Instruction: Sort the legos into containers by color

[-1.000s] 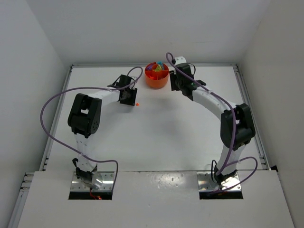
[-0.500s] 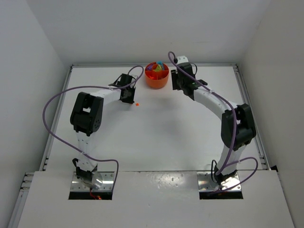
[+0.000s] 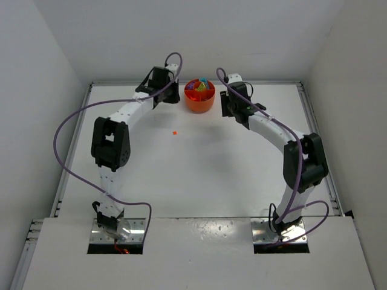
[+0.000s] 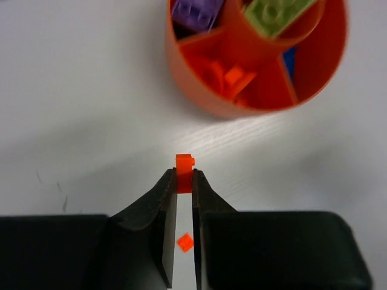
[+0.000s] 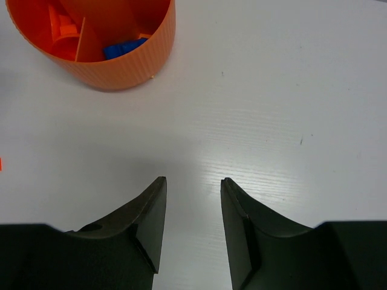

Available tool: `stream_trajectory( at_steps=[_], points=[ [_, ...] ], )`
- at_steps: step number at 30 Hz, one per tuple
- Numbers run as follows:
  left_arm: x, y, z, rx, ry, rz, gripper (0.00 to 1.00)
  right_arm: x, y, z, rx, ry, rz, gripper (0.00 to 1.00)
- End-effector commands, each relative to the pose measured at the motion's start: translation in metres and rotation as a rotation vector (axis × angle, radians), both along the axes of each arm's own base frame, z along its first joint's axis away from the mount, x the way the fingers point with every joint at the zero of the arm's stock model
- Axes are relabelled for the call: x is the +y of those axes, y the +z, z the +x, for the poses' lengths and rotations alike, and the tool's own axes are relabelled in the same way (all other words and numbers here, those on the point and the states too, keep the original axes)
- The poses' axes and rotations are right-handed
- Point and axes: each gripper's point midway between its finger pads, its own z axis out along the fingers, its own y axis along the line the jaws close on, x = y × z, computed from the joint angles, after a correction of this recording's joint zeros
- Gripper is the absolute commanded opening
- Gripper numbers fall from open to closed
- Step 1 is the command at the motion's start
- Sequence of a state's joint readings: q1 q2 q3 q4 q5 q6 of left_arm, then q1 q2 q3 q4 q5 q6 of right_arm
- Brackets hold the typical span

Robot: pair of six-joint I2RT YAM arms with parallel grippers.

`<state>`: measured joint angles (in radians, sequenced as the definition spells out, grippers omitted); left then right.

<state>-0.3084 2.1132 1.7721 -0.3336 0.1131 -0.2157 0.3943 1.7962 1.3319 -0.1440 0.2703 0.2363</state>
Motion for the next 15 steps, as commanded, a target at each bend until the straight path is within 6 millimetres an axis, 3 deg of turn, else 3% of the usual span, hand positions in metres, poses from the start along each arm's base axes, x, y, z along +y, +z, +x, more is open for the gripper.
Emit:
stream_trajectory(
  at_steps=[1,9,14,15],
  points=[
    [-0.025,0.030,0.018,-0.066,-0.036,-0.105,0.13,-0.007,0.028,0.004,-0.069,-0.033,0.029,0.41],
    [-0.055,0.047,0.035,-0.112,-0.099,-0.211,0.13,-0.019,0.024,0.003,-0.061,-0.059,0.020,0.41],
    [-0.074,0.031,0.035,-0.091,-0.114,-0.210,0.13,-0.019,0.020,0.003,-0.053,-0.059,0.016,0.41],
    [-0.075,0.038,0.038,-0.106,-0.116,-0.214,0.13,-0.017,0.020,0.003,-0.051,-0.052,0.021,0.41]
  ],
)
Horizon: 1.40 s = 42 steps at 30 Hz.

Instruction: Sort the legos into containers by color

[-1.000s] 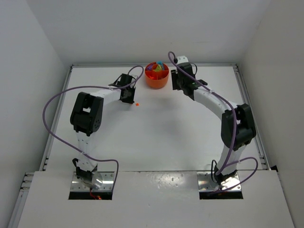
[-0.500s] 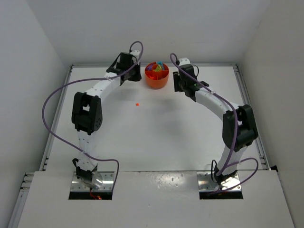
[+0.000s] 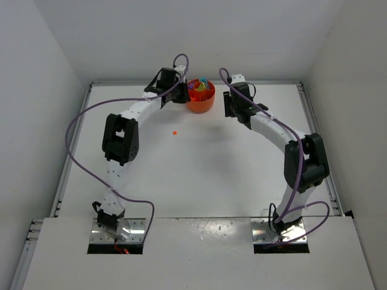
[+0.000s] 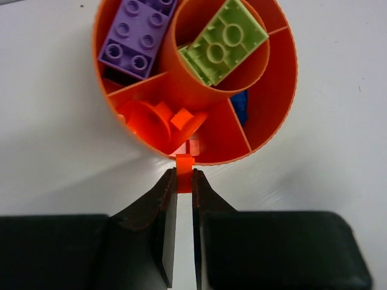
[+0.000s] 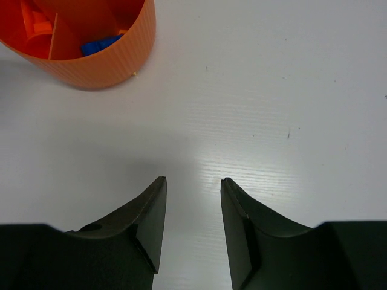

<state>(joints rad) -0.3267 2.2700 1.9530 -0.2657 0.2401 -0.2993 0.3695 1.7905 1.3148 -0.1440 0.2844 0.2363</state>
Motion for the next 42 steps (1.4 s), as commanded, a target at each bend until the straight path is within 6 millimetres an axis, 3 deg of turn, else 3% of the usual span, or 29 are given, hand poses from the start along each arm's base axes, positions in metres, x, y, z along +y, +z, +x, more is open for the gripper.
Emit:
stream_trajectory(
  at_steps=[1,10,18,21,22,31,40,42],
  points=[
    [-0.033,0.035,0.006,-0.080,-0.042,-0.055,0.13,-0.001,0.024,0.003,-0.059,-0.015,0.032,0.41],
    [-0.044,0.045,0.012,-0.124,-0.042,-0.061,0.13,-0.006,0.024,0.004,-0.059,-0.024,0.032,0.41],
    [-0.040,0.029,0.018,-0.111,-0.010,-0.036,0.18,-0.002,0.023,0.005,-0.055,-0.015,0.049,0.41],
    [-0.040,0.032,0.023,-0.122,-0.002,-0.036,0.22,-0.001,0.018,0.006,-0.046,-0.020,0.053,0.41],
    [-0.041,0.024,0.023,-0.111,-0.002,-0.032,0.26,-0.001,0.018,0.006,-0.046,-0.020,0.053,0.41],
    [-0.036,0.039,0.032,-0.155,0.031,-0.019,0.53,-0.001,0.018,0.006,-0.046,-0.020,0.053,0.41],
    [-0.019,0.059,0.018,-0.183,0.026,0.027,0.53,-0.001,0.029,0.002,-0.064,-0.012,0.066,0.41],
    [-0.018,0.071,0.003,-0.189,-0.027,0.048,0.51,-0.002,0.029,-0.001,-0.062,-0.012,0.065,0.41]
  ],
)
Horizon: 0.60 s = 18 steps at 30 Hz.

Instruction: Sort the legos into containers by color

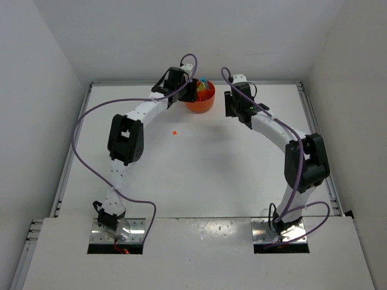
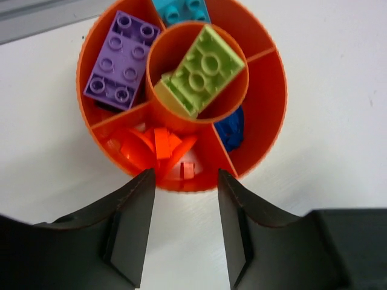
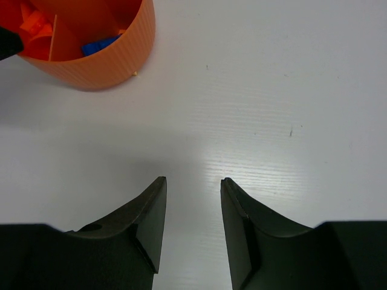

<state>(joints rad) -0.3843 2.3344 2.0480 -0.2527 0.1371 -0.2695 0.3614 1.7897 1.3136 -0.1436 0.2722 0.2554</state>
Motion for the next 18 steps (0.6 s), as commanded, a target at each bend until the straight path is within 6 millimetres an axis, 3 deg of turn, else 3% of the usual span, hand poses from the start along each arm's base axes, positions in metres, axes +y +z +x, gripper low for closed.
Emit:
stream_trajectory(
  at_steps=[1,2,7,8,9,12,14,16,18],
  points=[
    [0.011,0.070,-0.017,-0.121,-0.067,0.034,0.50,-0.001,0.025,-0.003,-0.056,-0.003,0.039,0.41],
    [0.017,0.051,-0.031,-0.067,-0.082,0.075,0.48,-0.001,0.032,-0.002,-0.078,0.002,0.039,0.41],
    [0.052,0.023,-0.083,0.014,-0.145,0.256,0.44,0.002,0.022,-0.010,-0.050,0.045,0.034,0.41],
    [0.062,0.027,-0.094,0.011,-0.181,0.290,0.44,0.004,0.022,-0.011,-0.048,0.063,0.035,0.41],
    [0.066,0.010,-0.108,0.055,-0.211,0.312,0.44,0.006,0.022,-0.011,-0.046,0.079,0.035,0.41],
    [0.083,-0.013,-0.127,0.120,-0.244,0.412,0.48,0.015,0.019,-0.015,-0.028,0.144,0.049,0.41],
    [0.088,-0.018,-0.135,0.147,-0.277,0.447,0.55,0.020,0.013,-0.019,0.001,0.176,0.053,0.46],
    [0.091,-0.035,-0.135,0.191,-0.292,0.479,0.59,0.024,0.019,-0.015,-0.004,0.185,0.061,0.70],
    [0.091,-0.046,-0.139,0.238,-0.328,0.494,0.60,0.024,0.016,-0.014,0.006,0.185,0.058,0.73]
  ],
)
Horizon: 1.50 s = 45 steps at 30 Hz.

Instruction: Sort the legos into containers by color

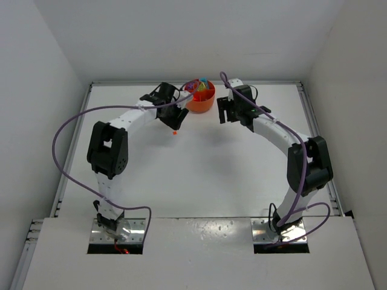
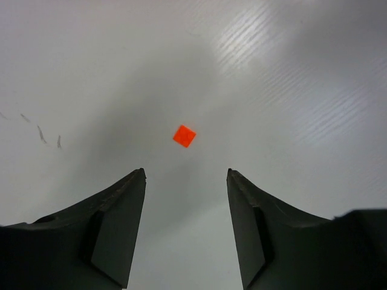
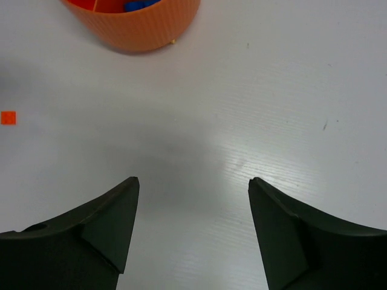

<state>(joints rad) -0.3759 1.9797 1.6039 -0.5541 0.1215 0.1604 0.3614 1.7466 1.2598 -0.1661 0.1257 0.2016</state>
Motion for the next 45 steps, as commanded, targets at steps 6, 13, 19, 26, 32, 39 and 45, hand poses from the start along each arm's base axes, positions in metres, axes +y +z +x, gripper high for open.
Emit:
stream_trajectory(
  at_steps=[6,13,19,26,32,39,45],
  points=[
    [0.001,-0.032,0.001,0.114,-0.181,0.125,0.65,0.006,0.023,0.007,-0.042,0.042,0.022,0.79],
    [-0.006,-0.043,0.017,0.131,-0.245,0.174,0.53,0.009,0.011,0.005,-0.012,0.056,0.024,0.80],
    [-0.003,-0.059,0.017,0.167,-0.285,0.209,0.43,0.006,0.010,0.009,-0.012,0.047,0.024,0.80],
    [-0.010,-0.064,0.009,0.192,-0.351,0.180,0.46,0.006,0.006,0.009,-0.003,0.047,0.021,0.80],
    [-0.010,-0.071,0.005,0.219,-0.365,0.180,0.47,0.006,0.006,0.009,-0.003,0.047,0.021,0.80],
    [-0.013,-0.075,0.010,0.217,-0.377,0.174,0.47,0.007,0.005,0.011,-0.003,0.047,0.021,0.80],
    [-0.013,-0.083,0.009,0.243,-0.378,0.180,0.47,0.007,0.005,0.013,-0.003,0.047,0.021,0.80]
  ],
)
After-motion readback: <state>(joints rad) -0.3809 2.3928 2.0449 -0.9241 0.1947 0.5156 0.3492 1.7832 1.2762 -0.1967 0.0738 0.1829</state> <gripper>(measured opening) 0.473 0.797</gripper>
